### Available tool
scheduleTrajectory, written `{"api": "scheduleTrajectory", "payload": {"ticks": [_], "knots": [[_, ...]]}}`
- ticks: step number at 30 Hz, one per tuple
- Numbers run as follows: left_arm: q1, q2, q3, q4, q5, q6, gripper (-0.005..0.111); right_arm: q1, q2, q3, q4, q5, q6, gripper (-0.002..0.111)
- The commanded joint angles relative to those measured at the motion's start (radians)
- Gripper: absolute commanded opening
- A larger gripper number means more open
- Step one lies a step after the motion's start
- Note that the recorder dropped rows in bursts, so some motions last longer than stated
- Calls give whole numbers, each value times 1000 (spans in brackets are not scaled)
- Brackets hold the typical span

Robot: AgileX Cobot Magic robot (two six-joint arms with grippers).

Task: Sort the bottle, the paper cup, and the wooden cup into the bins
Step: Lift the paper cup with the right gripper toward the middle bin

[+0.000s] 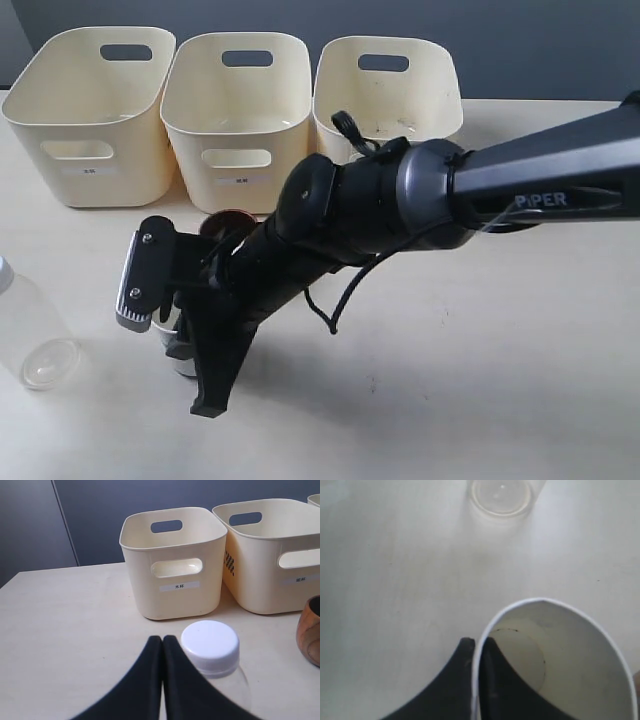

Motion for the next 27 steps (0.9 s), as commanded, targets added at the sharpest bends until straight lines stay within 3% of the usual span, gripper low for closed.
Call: {"api": "scheduleTrajectory", "payload": {"ticks": [1, 5, 15, 27], "knots": [[-3, -3, -1, 2, -14, -3, 0, 1, -38, -3, -10, 2, -7, 0], [-3, -3, -1, 2, -14, -3, 0, -1, -179, -3, -77, -41, 6, 0], [-3, -3, -1, 2, -14, -3, 0, -1, -500, -3, -468, -148, 341, 0], [-3, -3, -1, 2, -14, -3, 0, -1, -621, -3, -608, -221, 448, 0]]}}
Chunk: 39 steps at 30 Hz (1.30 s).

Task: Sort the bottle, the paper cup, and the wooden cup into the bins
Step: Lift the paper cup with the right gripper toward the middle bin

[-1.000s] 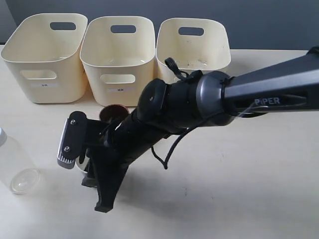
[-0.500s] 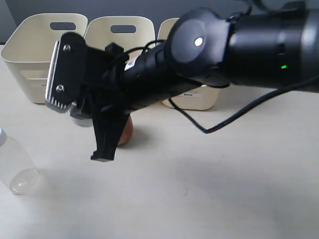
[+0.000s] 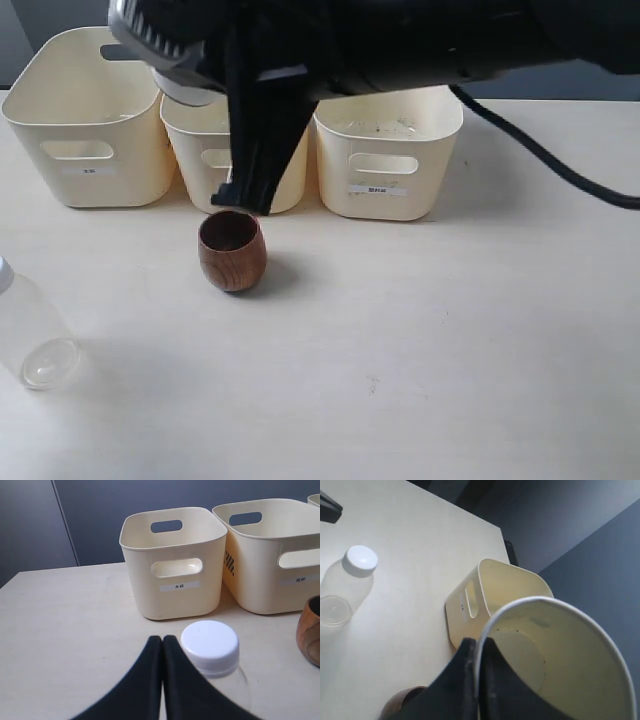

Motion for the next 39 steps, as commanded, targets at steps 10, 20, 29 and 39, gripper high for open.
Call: {"api": "scheduleTrajectory", "payload": {"ticks": [10, 20, 29, 39], "knots": [[-3, -3, -1, 2, -14, -3, 0, -30, 0, -1, -26, -278, 13, 0], [-3, -3, -1, 2, -14, -3, 0, -155, 282, -186, -18, -264, 15, -1], [-3, -3, -1, 2, -14, -3, 0, -247, 652, -583, 101, -22, 15, -1], [-3, -3, -1, -1, -14, -3, 0, -319, 930, -850, 201, 107, 64, -1]]}}
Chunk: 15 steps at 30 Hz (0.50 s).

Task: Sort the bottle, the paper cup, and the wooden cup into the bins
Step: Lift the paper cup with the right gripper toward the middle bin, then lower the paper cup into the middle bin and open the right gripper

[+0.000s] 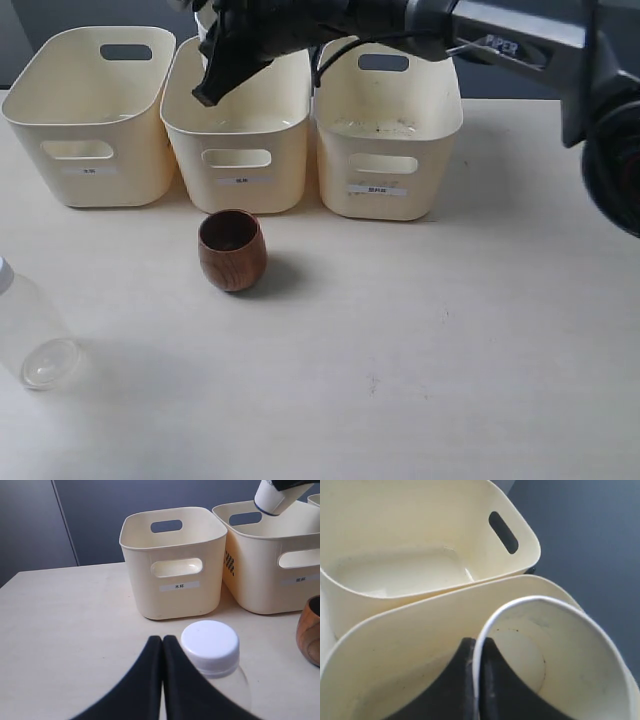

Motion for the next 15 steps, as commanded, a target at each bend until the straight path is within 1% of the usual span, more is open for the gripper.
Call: {"api": "scheduleTrajectory", "payload": {"ticks": [1, 7, 15], "knots": [[-3, -3, -1, -1, -14, -3, 0, -27, 88, -76, 13, 22, 53, -1], [-3, -3, -1, -1, -14, -3, 0, -38, 152, -90, 1, 32, 83, -1], [-3, -3, -1, -1, -14, -3, 0, -41, 158, -90, -1, 62, 85, -1]]}}
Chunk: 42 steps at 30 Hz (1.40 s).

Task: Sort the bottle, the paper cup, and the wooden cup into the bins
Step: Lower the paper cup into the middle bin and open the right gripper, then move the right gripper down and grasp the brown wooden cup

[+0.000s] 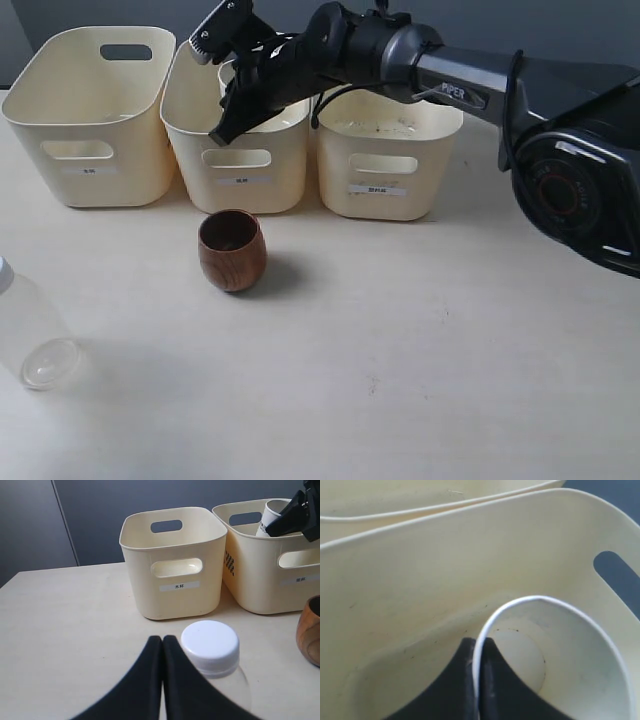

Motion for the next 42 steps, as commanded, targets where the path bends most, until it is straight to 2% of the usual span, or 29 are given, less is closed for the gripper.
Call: {"api": "scheduleTrajectory", "payload": {"ticks": [1, 3, 5, 10, 12, 19, 25, 34, 39, 42], "knots": [[-3, -3, -1, -1, -14, -3, 0, -6, -3, -8, -6, 19, 4, -1], [-3, -3, -1, -1, -14, -3, 0, -6, -3, -8, -10, 34, 4, -1], [-3, -3, -1, -1, -14, -3, 0, -6, -3, -8, -11, 49, 4, 4], [-3, -3, -1, -1, -14, -3, 0, -6, -3, -8, -11, 61, 16, 33], [-3, -3, -1, -1, -14, -3, 0, -6, -3, -8, -12, 59, 21, 38], [-3, -3, -1, -1, -14, -3, 0, -6, -20, -8, -15, 59, 23, 39], [-3, -3, -1, 0, -14, -3, 0, -4, -121, -8, -24, 114, 23, 38], [-3, -3, -1, -2, -14, -3, 0, 50, -343, -8, -115, 413, 19, 38], [-3, -3, -1, -2, -14, -3, 0, 125, -363, -8, -148, 725, 1, 38], [-3, -3, -1, -2, -14, -3, 0, 171, -330, -6, -148, 759, 1, 38]]}}
